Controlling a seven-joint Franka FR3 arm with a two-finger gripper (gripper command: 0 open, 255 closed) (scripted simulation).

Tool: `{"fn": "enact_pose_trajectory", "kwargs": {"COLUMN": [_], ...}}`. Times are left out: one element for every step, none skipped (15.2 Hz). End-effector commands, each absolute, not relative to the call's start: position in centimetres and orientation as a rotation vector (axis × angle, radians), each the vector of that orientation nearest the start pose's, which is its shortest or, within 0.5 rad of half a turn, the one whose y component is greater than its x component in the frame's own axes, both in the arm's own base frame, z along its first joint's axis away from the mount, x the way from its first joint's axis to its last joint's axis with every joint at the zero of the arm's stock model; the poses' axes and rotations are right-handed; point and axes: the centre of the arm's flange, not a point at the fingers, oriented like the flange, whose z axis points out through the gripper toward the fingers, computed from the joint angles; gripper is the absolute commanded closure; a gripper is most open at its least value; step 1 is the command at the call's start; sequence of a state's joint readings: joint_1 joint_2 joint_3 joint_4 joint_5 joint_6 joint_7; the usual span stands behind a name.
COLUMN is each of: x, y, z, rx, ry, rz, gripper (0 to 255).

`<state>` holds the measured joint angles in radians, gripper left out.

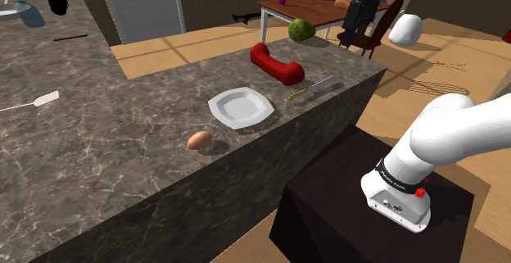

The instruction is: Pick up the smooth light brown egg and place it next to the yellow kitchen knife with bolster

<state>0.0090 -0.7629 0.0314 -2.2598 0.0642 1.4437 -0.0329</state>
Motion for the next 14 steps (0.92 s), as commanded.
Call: {"fn": "enact_pose_trajectory", "kwargs": {"x": [30.0, 30.9, 31.7, 32.6, 33.4, 34.3, 35.1, 35.8, 36.6, 37.3, 38.1, 38.8, 39.4, 40.1], "y": [2.3, 3.3, 4.3, 5.3, 6.3, 7.3, 8.3, 9.3, 10.4, 11.4, 12.5, 13.6, 14.7, 15.8], "z": [61.7, 61.2, 60.7, 60.2, 59.7, 59.2, 58.6, 58.1, 57.5, 57.0, 56.4, 55.8, 55.3, 54.7], "rx": [-3.096, -3.101, -3.106, -3.111, -3.115, -3.119, -3.123, -3.127, -3.130, -3.133, -3.136, -3.138, -3.140, -3.142], "ry": [-0.109, -0.138, -0.167, -0.195, -0.224, -0.253, -0.283, -0.312, -0.341, -0.371, -0.400, -0.430, -0.459, -0.489], "rz": [0.083, 0.085, 0.088, 0.090, 0.093, 0.095, 0.098, 0.100, 0.103, 0.106, 0.108, 0.111, 0.113, 0.116], "gripper": [0, 0, 0, 0, 0, 0, 0, 0, 0, 0, 0, 0, 0, 0]}}
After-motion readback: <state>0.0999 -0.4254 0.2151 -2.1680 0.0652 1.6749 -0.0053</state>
